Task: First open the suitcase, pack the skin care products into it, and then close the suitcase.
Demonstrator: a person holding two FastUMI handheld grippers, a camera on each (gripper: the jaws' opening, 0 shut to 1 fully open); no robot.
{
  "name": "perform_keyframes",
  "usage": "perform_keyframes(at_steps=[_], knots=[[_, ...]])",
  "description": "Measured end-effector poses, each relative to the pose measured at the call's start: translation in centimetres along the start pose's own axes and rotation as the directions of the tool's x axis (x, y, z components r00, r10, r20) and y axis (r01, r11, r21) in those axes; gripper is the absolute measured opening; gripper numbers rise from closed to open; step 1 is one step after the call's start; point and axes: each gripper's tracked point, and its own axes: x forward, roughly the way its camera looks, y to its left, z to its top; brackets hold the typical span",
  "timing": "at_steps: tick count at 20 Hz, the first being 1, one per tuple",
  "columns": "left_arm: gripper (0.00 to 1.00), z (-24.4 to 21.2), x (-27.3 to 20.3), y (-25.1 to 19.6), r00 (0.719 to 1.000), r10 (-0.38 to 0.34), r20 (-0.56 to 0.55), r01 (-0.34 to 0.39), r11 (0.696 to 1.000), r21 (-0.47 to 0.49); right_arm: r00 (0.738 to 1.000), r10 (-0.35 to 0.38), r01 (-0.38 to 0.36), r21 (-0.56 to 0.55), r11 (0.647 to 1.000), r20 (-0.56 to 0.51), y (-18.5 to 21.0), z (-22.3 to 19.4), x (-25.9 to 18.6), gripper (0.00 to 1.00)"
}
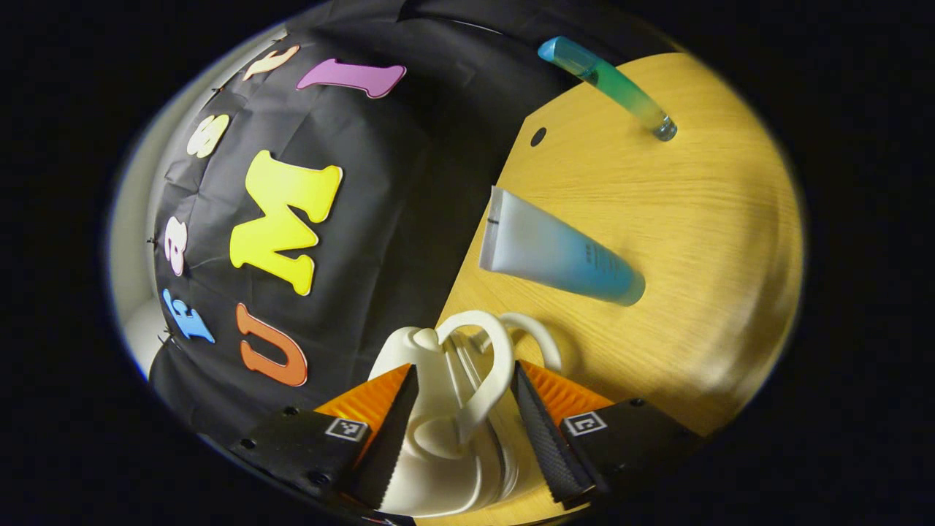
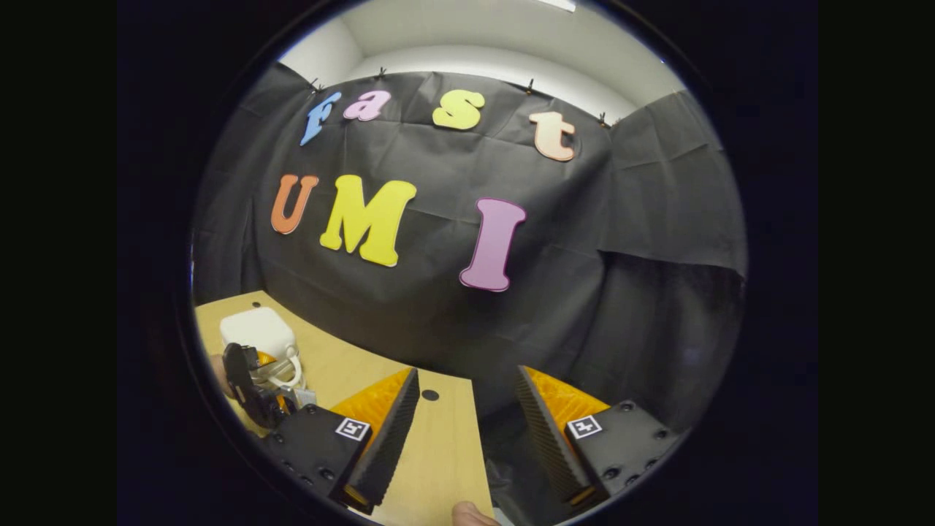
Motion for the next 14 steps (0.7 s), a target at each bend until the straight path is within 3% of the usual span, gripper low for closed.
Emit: perform_keyframes(at_steps=[6, 10, 14], knots=[[0.28, 0.0, -0.1, -0.9, 0.999, -0.02, -0.043, 0.022, 0.999, 0.039, 0.996, 0.013, -0.004, 0.105, 0.994, -0.084, -0.6, -2.6, 0.3, 0.79], [0.11, 0.5, -0.3, 0.1, 0.999, -0.027, -0.03, 0.028, 0.999, 0.017, 0.995, -0.057, 0.068, 0.141, 0.988, -0.083, -1.4, -1.5, -0.2, 0.79], [0.04, 0.6, -1.1, 2.3, 0.999, -0.038, -0.008, 0.038, 0.999, -0.005, 0.988, -0.1, 0.118, 0.158, 0.98, -0.119, -0.5, -1.6, -0.6, 0.79]])
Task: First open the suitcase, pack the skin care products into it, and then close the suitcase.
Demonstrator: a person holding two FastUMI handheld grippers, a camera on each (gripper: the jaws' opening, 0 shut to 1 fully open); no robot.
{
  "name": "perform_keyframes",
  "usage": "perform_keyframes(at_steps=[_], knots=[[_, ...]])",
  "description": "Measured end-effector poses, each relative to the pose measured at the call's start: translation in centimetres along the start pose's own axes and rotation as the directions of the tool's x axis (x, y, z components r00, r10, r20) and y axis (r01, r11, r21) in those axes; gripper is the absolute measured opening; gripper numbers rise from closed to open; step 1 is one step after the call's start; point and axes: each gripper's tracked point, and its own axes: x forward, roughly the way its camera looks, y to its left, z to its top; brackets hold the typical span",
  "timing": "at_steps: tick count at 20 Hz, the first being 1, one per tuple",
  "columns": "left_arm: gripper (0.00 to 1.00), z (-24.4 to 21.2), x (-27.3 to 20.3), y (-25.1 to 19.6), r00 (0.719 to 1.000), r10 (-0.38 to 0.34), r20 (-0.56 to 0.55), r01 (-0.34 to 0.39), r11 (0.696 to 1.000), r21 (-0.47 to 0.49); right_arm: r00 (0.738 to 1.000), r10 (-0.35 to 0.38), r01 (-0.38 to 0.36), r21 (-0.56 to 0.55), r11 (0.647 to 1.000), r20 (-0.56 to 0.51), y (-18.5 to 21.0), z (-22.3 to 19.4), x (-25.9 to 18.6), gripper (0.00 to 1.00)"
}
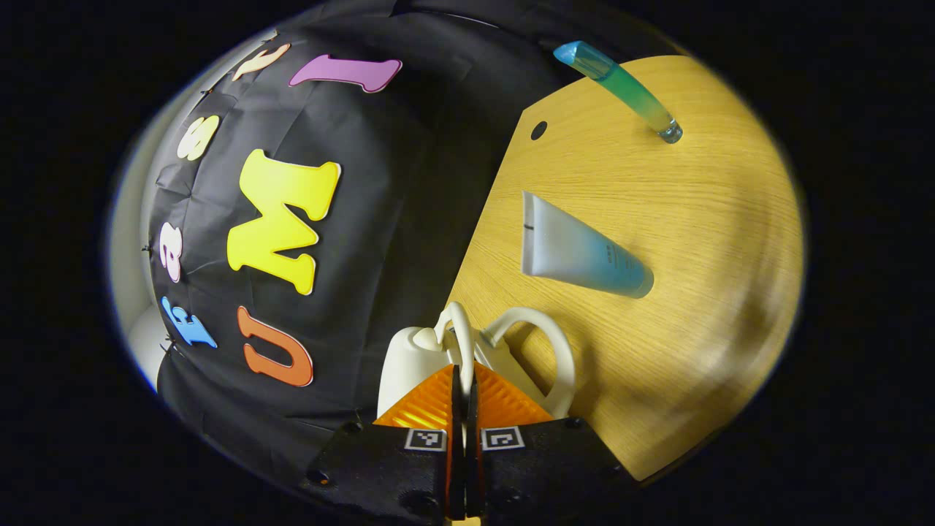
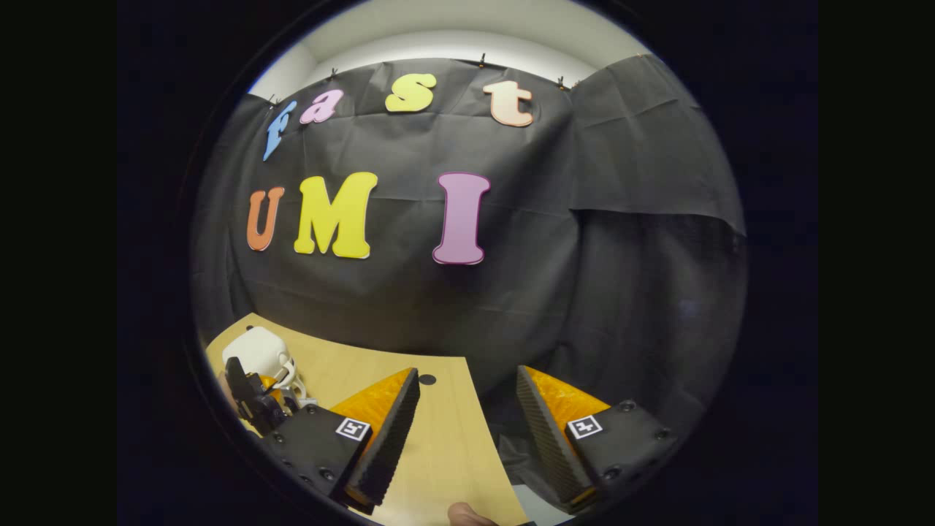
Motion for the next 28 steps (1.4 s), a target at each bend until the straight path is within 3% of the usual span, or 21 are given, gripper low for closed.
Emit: perform_keyframes(at_steps=[5, 9, 11, 15, 19, 26, 28], knots=[[0.03, 0.2, -1.7, 5.4, 0.999, -0.012, 0.037, 0.017, 0.987, -0.161, 0.997, -0.067, 0.067, -0.009, 0.998, 0.023, 1.5, 1.5, -0.6, 0.78], [0.03, -1.8, -2.6, 11.9, 0.998, 0.001, 0.056, 0.017, 0.951, -0.309, 0.997, -0.07, 0.07, -0.01, 0.997, 0.014, 4.8, 2.1, -0.6, 0.8], [0.03, -3.7, -2.6, 15.1, 0.999, 0.004, 0.049, 0.016, 0.916, -0.4, 0.998, -0.065, 0.065, -0.007, 0.998, 0.015, 6.6, 2.8, -0.7, 0.79], [0.03, -8.8, -2.6, 20.8, 1.0, 0.007, 0.021, 0.007, 0.813, -0.582, 0.999, -0.041, 0.041, 0.008, 0.999, 0.001, 10.8, 3.2, -0.9, 0.8], [0.03, -14.9, -1.5, 23.8, 1.0, 0.009, 0.009, -0.001, 0.733, -0.68, 0.999, -0.042, 0.042, -0.007, 0.999, 0.008, 13.6, 4.3, -1.0, 0.78], [0.03, -25.8, 1.3, 25.3, 0.998, 0.016, -0.06, -0.054, 0.7, -0.712, 0.997, -0.072, 0.072, -0.058, 0.996, 0.005, 17.0, 5.6, -1.2, 0.8], [0.03, -28.3, 2.8, 25.1, 0.998, -0.001, -0.058, -0.04, 0.712, -0.701, 0.997, -0.078, 0.078, -0.093, 0.993, -0.001, 18.1, 5.4, -1.2, 0.8]])
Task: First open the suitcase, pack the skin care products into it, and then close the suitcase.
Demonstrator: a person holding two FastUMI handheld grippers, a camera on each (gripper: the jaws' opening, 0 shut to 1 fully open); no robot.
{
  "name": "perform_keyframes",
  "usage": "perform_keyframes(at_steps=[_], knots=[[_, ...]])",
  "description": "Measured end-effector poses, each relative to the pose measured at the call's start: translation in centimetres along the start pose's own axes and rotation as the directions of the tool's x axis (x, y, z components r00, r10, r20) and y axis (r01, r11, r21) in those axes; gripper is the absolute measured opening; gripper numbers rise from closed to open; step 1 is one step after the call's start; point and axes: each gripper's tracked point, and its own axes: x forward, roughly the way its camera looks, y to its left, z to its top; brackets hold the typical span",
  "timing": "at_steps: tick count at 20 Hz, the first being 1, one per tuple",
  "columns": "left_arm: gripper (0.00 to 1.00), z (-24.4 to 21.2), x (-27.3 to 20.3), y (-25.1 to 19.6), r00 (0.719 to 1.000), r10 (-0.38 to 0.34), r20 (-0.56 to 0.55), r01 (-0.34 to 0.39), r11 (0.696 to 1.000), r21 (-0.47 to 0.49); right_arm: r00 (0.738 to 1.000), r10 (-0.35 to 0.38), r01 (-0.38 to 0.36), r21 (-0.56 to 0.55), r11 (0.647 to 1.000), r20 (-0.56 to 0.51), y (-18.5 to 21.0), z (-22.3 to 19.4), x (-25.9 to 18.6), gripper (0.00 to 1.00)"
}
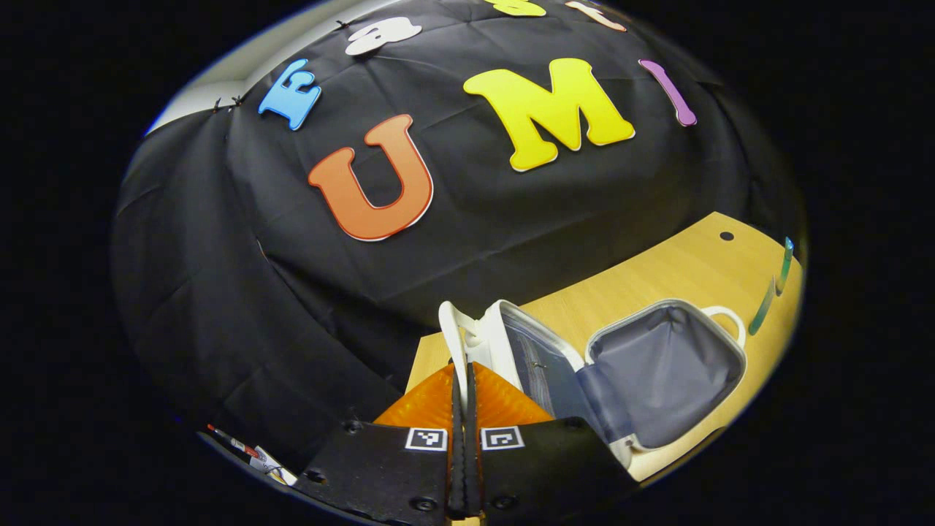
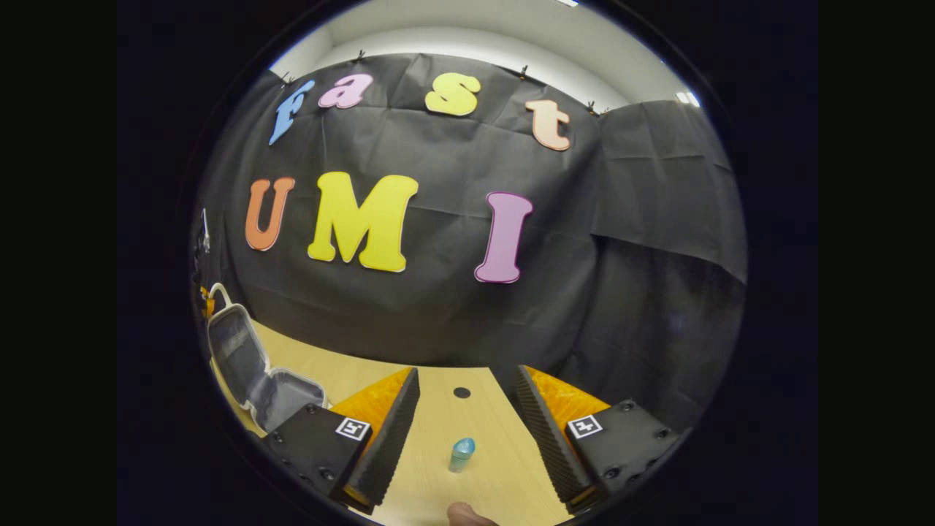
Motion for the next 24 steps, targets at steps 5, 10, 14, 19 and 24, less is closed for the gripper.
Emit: perform_keyframes(at_steps=[5, 10, 14, 19, 24], knots=[[0.03, -6.5, 3.3, 3.0, 0.995, -0.035, -0.094, 0.033, 0.999, -0.019, 1.0, 0.01, -0.011, -0.044, 0.999, -0.015, 2.9, -0.4, -0.9, 0.8], [0.03, -13.2, 6.6, 3.6, 0.977, -0.087, -0.194, 0.07, 0.993, -0.096, 0.997, 0.01, -0.011, -0.02, 1.0, -0.081, 4.7, -2.5, -1.6, 0.79], [0.03, -19.4, 8.3, 2.5, 0.939, -0.169, -0.299, 0.121, 0.978, -0.171, 0.993, -0.005, 0.003, -0.016, 1.0, -0.114, 4.9, -3.4, -2.0, 0.8], [0.04, -22.3, 8.6, 1.3, 0.912, -0.212, -0.351, 0.135, 0.964, -0.231, 0.99, -0.043, 0.041, -0.023, 0.999, -0.134, 4.1, -4.4, -2.6, 0.79], [0.19, -22.8, 8.7, 1.9, 0.919, -0.208, -0.334, 0.116, 0.954, -0.275, 0.989, -0.058, 0.056, -0.019, 0.998, -0.139, 3.2, -4.8, -2.8, 0.79]])
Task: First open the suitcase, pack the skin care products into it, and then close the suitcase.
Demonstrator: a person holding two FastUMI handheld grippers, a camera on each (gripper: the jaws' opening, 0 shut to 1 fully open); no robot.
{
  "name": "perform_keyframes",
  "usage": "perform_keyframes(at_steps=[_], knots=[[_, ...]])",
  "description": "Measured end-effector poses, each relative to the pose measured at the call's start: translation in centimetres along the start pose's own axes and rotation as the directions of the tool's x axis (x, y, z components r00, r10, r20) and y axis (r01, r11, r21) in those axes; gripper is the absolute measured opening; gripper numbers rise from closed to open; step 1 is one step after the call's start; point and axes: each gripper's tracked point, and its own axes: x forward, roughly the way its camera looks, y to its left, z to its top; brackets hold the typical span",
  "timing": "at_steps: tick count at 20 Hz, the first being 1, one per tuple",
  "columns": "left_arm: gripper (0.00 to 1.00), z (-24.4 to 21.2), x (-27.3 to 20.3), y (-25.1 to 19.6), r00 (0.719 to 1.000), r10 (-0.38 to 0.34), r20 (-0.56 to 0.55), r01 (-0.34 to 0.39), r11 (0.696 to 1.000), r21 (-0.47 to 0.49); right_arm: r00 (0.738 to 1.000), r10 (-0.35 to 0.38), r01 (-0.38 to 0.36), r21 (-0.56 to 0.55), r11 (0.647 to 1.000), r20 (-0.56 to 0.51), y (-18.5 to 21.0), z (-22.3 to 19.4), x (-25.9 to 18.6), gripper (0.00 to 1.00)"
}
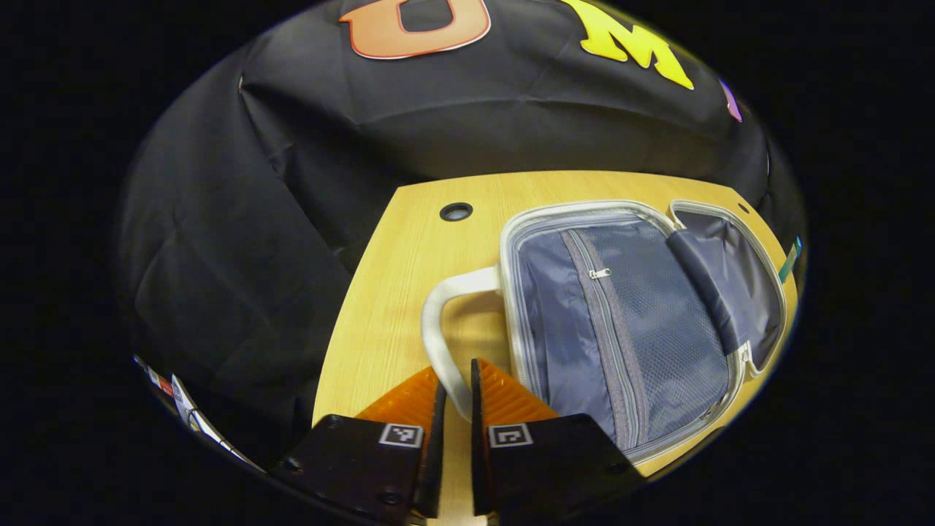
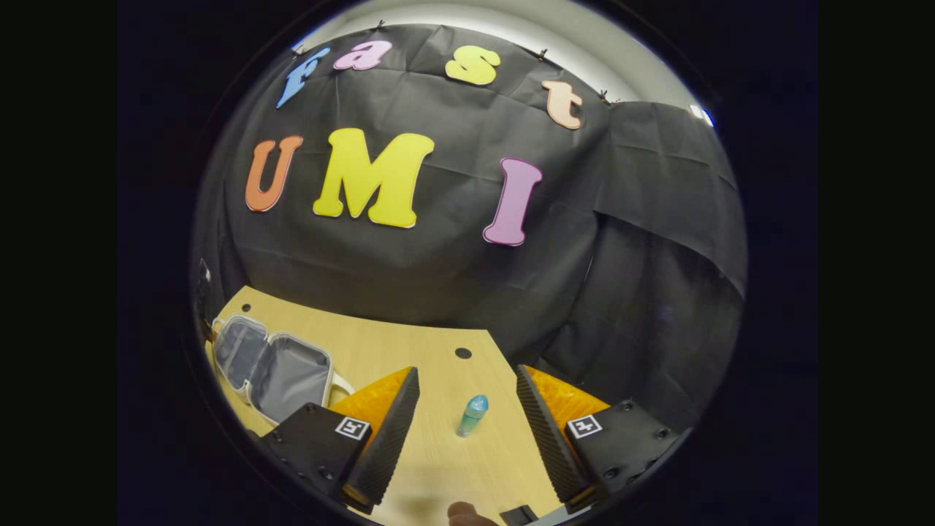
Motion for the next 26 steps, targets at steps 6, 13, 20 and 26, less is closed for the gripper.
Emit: perform_keyframes(at_steps=[6, 13, 20, 26], knots=[[1.0, 5.6, -6.3, -1.6, 0.98, 0.017, 0.198, -0.026, 0.999, 0.045, 1.0, 0.027, -0.027, 0.019, 0.999, -0.01, -0.1, -1.3, 1.2, 0.8], [0.99, 11.5, -12.8, -14.7, 0.928, -0.113, 0.354, 0.085, 0.992, 0.094, 0.995, 0.099, -0.099, 0.006, 0.995, 0.014, -2.3, -1.2, 3.5, 0.79], [0.99, 12.8, -16.9, -32.6, 0.87, -0.327, 0.369, 0.28, 0.944, 0.177, 0.993, 0.116, -0.116, 0.02, 0.993, -0.03, -7.8, -4.3, 6.0, 0.8], [0.99, 9.4, -17.8, -46.5, 0.814, -0.511, 0.276, 0.455, 0.856, 0.244, 0.99, 0.124, -0.125, -0.011, 0.992, -0.064, -12.3, -6.7, 7.4, 0.8]])
